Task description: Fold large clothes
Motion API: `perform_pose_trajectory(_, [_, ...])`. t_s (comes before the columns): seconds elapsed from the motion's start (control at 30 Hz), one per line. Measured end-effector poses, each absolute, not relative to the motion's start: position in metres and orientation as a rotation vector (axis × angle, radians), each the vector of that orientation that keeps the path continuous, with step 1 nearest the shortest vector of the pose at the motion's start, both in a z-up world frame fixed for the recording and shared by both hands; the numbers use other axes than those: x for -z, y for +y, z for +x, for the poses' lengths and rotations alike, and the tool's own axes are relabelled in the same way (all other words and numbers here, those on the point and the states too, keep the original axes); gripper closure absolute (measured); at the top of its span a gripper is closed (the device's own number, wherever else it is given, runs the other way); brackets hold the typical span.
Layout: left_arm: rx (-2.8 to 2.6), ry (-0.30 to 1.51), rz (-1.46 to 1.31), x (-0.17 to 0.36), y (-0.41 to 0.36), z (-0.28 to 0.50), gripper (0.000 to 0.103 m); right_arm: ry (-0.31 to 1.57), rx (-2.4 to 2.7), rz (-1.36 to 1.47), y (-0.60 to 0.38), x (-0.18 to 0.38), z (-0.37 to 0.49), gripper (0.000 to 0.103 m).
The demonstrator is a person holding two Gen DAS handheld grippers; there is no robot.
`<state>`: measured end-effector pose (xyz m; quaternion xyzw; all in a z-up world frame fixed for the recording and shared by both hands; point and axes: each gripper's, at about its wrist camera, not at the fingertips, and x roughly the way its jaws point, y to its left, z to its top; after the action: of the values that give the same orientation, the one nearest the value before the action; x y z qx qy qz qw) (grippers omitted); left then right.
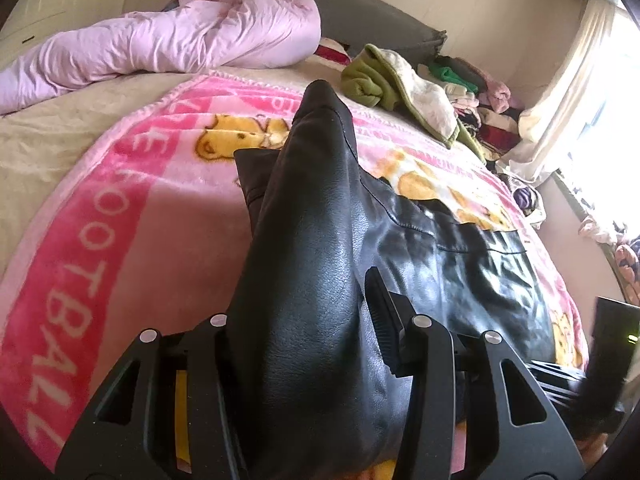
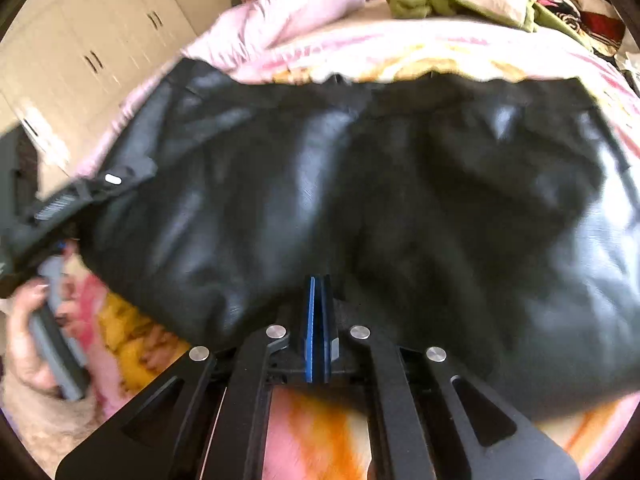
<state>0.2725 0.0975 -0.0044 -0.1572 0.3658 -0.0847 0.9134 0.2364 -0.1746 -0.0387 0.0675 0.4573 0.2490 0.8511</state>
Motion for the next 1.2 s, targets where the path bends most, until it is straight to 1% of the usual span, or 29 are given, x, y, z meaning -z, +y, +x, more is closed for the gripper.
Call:
perform_pose_trajectory(0.07, [0.174, 0.753, -0.316, 0.004, 0.097, 0.272, 0.066, 0.941, -0.541, 0.125, -0.178, 0.030, 0.220, 0.098])
perform_pose_trajectory(0.17, [0.173, 0.755, -0.314, 0.004, 0.096, 0.272, 0.066, 0.952, -0.547, 0.102, -0.178, 0.035, 0.207, 0.098])
perform_pose_trajectory(0.4, [0.183, 0.745, -0.309, 0.003, 0.091, 0.270, 0.066, 1.018, -0.527, 0.091, -0.170, 0.076, 0.213, 0.099])
perform_pose_trajectory(0.47, [0.181, 0.738, -0.297, 0.002, 0.089, 0.269, 0.066, 1.022, -0.528, 0.103, -0.172, 0.074, 0.216, 0.099])
perform_pose_trajectory(0.5, [0.180, 0.734, -0.290, 0.001, 0.089, 0.269, 0.066, 0.994, -0.532, 0.103, -0.172, 0.066, 0.212, 0.098])
perform_pose_trajectory(0.57, [0.188, 0.730, -0.298, 0.000, 0.089, 0.268, 0.066, 0.873, -0.559, 0.059, -0.168, 0.046, 0.195, 0.086])
perform_pose_trajectory(0.6, [0.192, 0.729, -0.302, -0.001, 0.090, 0.267, 0.066, 0.825, -0.570, 0.033, -0.164, 0.039, 0.186, 0.060])
perform_pose_trajectory(0.63, [0.196, 0.729, -0.306, -0.001, 0.090, 0.268, 0.066, 0.769, -0.579, -0.007, -0.157, 0.032, 0.176, 0.028])
perform_pose_trajectory(0.67, [0.200, 0.729, -0.309, -0.002, 0.092, 0.268, 0.066, 0.714, -0.586, -0.050, -0.149, 0.026, 0.167, 0.022])
perform_pose_trajectory(0.77, [0.216, 0.727, -0.308, -0.006, 0.091, 0.266, 0.066, 0.618, -0.597, -0.197, -0.121, 0.020, 0.150, 0.021])
perform_pose_trajectory(0.8, [0.221, 0.727, -0.311, -0.006, 0.091, 0.266, 0.066, 0.608, -0.586, -0.242, -0.114, 0.022, 0.149, 0.018])
perform_pose_trajectory(0.93, [0.244, 0.732, -0.331, -0.008, 0.095, 0.266, 0.066, 0.562, -0.531, -0.449, -0.076, 0.041, 0.148, 0.017])
perform_pose_trajectory(1.1, [0.254, 0.738, -0.347, -0.008, 0.097, 0.268, 0.066, 0.533, -0.481, -0.578, -0.043, 0.060, 0.148, 0.016])
perform_pose_trajectory(1.2, [0.263, 0.742, -0.363, -0.007, 0.099, 0.270, 0.066, 0.521, -0.456, -0.594, -0.029, 0.067, 0.158, 0.016])
